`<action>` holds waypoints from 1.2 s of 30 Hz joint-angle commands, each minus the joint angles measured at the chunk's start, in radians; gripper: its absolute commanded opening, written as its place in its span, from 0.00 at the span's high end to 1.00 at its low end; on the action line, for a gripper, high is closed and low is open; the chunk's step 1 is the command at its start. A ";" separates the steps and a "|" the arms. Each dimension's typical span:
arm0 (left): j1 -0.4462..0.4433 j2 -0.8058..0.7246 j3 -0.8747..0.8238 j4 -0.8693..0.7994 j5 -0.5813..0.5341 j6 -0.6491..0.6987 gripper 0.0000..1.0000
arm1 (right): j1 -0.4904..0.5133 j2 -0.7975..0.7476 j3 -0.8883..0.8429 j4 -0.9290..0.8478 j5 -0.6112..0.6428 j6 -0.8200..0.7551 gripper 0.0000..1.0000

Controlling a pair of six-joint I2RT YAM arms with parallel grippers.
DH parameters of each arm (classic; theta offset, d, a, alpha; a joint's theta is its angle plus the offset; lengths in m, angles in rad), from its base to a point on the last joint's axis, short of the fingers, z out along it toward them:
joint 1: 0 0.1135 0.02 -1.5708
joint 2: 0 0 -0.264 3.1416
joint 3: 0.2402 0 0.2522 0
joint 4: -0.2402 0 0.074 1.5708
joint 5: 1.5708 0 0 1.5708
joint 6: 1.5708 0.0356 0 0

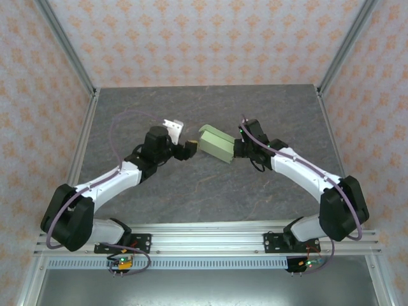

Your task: Fold the paper box

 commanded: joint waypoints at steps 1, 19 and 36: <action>0.031 0.073 0.105 0.004 0.037 -0.070 0.36 | 0.009 0.016 0.038 -0.032 0.044 -0.035 0.90; 0.006 0.323 0.360 -0.174 0.335 0.025 0.81 | 0.009 0.079 0.107 -0.100 0.083 -0.043 0.90; -0.020 0.252 0.332 -0.329 0.280 0.080 0.74 | 0.008 0.099 0.131 -0.121 0.109 -0.029 0.90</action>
